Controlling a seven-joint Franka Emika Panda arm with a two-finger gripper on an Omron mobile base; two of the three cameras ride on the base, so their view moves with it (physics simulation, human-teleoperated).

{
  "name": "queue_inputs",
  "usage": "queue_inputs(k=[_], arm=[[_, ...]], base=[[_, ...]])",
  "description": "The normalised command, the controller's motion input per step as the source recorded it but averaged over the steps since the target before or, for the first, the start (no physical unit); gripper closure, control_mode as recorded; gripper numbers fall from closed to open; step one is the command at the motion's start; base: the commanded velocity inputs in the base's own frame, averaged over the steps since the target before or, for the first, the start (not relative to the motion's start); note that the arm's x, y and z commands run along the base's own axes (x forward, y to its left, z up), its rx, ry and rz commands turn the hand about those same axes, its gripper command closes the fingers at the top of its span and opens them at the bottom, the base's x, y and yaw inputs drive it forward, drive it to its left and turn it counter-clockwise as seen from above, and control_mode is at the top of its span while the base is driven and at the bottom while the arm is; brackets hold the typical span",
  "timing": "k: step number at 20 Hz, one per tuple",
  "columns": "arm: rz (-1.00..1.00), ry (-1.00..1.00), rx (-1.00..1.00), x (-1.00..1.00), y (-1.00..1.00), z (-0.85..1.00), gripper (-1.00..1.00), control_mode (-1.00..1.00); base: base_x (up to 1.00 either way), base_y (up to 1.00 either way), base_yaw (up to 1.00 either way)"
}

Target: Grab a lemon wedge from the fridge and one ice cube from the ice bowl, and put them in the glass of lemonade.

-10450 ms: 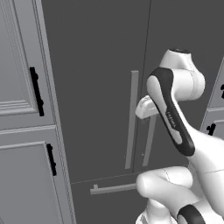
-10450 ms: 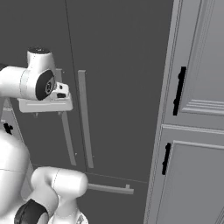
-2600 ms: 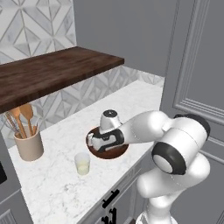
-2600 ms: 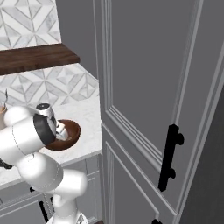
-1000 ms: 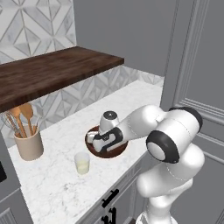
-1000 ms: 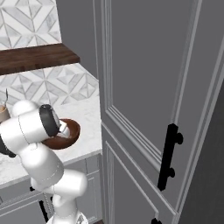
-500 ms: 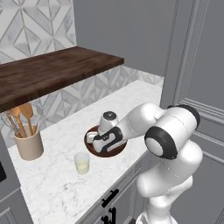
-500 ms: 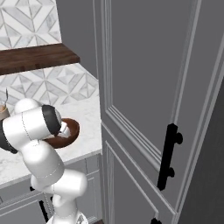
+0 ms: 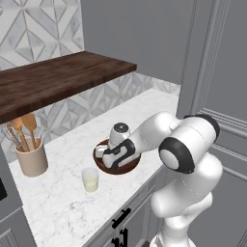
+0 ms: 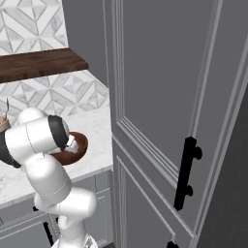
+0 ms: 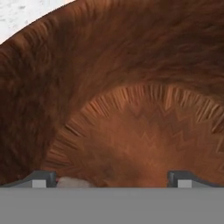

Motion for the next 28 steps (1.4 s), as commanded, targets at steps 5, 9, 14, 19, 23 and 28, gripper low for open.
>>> queue_inputs(k=[5, 9, 14, 19, 23, 28], arm=[[0.0, 0.0, 0.0, -0.03, 0.0, -0.04, -1.0, -1.0], [0.0, 0.02, 0.0, -0.17, 0.0, -0.05, -1.0, -1.0], [0.0, 0.0, 0.0, -0.04, 0.0, 0.0, -1.0, -1.0], [0.0, 0.0, 0.0, -0.05, 0.0, 0.0, -1.0, -1.0], [0.0, 0.03, 0.0, 0.0, 0.0, -0.13, -1.0, -1.0], [0.0, 0.05, 0.0, 0.0, 0.0, -0.08, -1.0, -1.0]], base=[[0.0, 0.0, 0.0], [0.0, 0.0, 0.0], [0.0, 0.0, 0.0], [0.0, 0.0, 0.0], [0.0, 0.0, 0.0], [0.0, 0.0, 0.0]])
